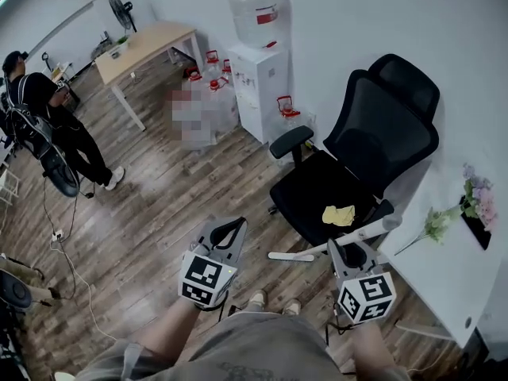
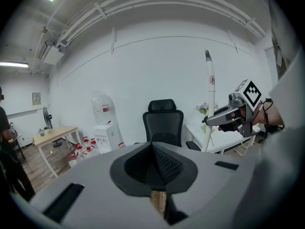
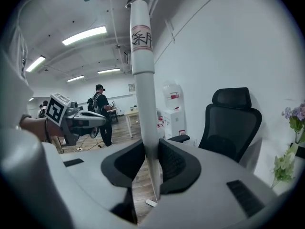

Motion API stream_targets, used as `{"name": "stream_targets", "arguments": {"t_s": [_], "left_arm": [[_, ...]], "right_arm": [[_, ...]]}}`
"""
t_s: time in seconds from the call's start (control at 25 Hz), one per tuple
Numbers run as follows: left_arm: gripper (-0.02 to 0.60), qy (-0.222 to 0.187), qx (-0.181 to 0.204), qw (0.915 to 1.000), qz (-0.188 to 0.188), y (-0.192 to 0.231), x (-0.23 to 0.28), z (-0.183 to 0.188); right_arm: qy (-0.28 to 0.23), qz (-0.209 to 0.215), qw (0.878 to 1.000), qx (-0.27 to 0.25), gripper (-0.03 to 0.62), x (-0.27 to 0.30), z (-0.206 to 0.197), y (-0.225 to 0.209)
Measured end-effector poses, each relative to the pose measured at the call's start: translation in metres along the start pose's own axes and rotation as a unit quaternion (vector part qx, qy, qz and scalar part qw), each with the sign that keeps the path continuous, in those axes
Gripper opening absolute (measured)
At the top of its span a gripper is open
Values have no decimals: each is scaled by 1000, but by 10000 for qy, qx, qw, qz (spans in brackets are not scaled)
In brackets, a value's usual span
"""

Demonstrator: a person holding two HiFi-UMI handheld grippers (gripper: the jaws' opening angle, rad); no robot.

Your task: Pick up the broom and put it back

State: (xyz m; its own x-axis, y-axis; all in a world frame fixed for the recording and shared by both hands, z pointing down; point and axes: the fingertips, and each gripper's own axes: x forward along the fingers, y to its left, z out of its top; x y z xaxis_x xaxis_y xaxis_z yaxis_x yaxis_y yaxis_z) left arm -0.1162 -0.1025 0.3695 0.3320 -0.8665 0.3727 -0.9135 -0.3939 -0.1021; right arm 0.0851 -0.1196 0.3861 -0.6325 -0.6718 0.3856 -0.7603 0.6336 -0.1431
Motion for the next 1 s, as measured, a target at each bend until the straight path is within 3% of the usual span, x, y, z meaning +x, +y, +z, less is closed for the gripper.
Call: {"name": "stream_targets", "arguments": {"t_s": [0.48, 1.0], "left_arm": [[17, 100, -47, 9995, 300, 14, -10, -11], [17, 461, -133, 9970, 609, 50, 0, -50]], "right_arm": [[146, 281, 9994, 100, 107, 27, -4, 13], [896, 578, 9943, -91, 107, 111, -50, 19]]}}
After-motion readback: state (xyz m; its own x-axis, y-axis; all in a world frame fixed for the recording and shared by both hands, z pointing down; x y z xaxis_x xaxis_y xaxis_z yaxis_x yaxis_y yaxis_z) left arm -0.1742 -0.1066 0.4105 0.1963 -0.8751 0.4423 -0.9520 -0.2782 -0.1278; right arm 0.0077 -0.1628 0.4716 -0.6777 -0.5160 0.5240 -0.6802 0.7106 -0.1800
